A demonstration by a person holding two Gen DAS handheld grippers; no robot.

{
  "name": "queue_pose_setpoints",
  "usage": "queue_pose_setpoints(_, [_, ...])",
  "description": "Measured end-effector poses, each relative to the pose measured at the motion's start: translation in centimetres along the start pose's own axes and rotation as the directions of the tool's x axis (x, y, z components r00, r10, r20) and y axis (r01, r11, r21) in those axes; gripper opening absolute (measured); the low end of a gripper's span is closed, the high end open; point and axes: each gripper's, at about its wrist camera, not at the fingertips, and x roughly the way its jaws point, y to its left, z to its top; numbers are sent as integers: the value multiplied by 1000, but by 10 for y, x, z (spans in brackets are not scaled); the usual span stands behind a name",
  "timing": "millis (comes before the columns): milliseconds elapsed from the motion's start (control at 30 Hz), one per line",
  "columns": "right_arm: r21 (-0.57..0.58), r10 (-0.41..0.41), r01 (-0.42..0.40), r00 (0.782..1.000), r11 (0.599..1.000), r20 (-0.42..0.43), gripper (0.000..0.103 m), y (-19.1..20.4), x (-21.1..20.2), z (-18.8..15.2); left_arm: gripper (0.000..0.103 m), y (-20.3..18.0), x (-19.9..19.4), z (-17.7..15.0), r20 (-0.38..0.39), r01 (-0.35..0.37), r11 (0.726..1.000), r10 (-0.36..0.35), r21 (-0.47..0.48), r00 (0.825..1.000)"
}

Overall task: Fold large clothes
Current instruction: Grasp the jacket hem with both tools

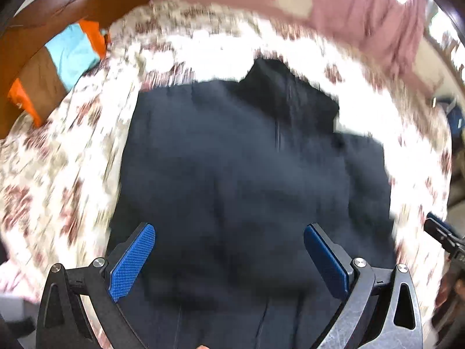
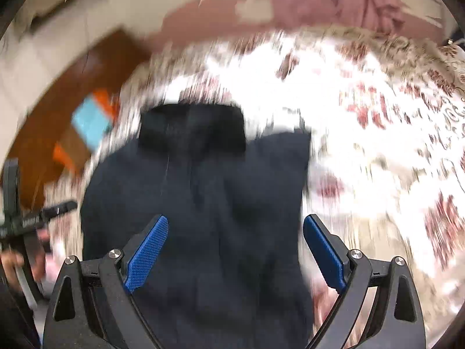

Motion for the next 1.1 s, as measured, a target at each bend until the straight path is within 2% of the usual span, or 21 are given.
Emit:
queue_pose_setpoints(67, [51, 6, -9, 998, 999, 61, 91, -2, 27, 25, 103, 2, 12, 39, 99, 42, 998, -38, -38, 994])
queue_pose_setpoints(100, [77, 13, -19, 997, 997, 80, 90, -2, 42, 36, 103, 1, 16, 49, 131, 52, 998, -45, -47, 990])
queue_pose_setpoints(133, [105, 17, -27, 996, 994, 93, 89, -2, 58, 45, 103, 1, 22, 63, 181, 74, 995, -62, -60, 982])
queue_pose_setpoints(167, [128, 27, -39, 995, 991, 99, 82, -2, 73, 52, 103, 0, 31, 77, 219, 101, 993, -84, -68, 972])
queue_pose_setpoints(200, [148, 43, -58, 994, 987, 100, 73, 0, 88, 57, 103, 0, 40, 87, 233, 119, 990, -99, -72, 967])
queue_pose_setpoints(233, [167, 57, -73, 993, 983, 99, 70, 6, 103, 58, 102, -2, 48, 94, 241, 128, 989, -107, -75, 965])
queue_pose_setpoints(300, [194, 66, -84, 993, 977, 100, 58, 10, 130, 65, 102, -5, 63, 105, 263, 114, 989, -87, -89, 961])
queue_pose_setpoints(467, [198, 27, -43, 996, 979, 84, 55, 25, 187, 80, 101, -16, 96, 124, 349, 138, 987, -100, -86, 932])
queue_pose_setpoints(533, [204, 1, -15, 998, 979, 68, 52, 24, 201, 88, 96, -19, 113, 135, 354, 144, 985, -100, -100, 930])
queue_pose_setpoints(600, [200, -6, -5, 998, 980, 55, 46, 21, 210, 94, 76, -22, 129, 144, 329, 131, 984, -86, -117, 940])
queue_pose_setpoints(633, [190, -9, 2, 999, 982, 38, 43, 20, 215, 98, 70, -23, 139, 147, 318, 139, 983, -95, -117, 943])
queue_pose_setpoints(700, [191, -2, -2, 1000, 982, 21, 19, 15, 218, 100, 47, -24, 150, 150, 303, 139, 983, -98, -119, 948])
queue_pose_setpoints(733, [196, 11, -13, 1000, 980, 11, 16, 15, 220, 99, 37, -24, 154, 149, 287, 149, 982, -109, -119, 952])
queue_pose_setpoints(767, [193, 13, -16, 1000, 981, 19, 12, 14, 217, 98, 21, -23, 158, 149, 271, 160, 980, -124, -117, 954])
queue_pose_setpoints(800, [173, 13, -20, 999, 985, 43, 10, 16, 209, 95, 17, -23, 158, 147, 270, 156, 982, -122, -110, 955])
queue_pose_setpoints(900, [117, 29, -41, 994, 992, 102, 8, 18, 181, 82, 10, -17, 140, 134, 311, 169, 981, -134, -90, 941])
queue_pose_setpoints(967, [95, 77, -92, 985, 991, 153, 6, 15, 152, 71, 9, -10, 127, 126, 326, 187, 979, -150, -83, 933])
queue_pose_setpoints(1100, [0, 103, -105, 975, 994, 197, 5, 16, 106, 46, 8, 5, 90, 101, 342, 220, 975, -194, -39, 919])
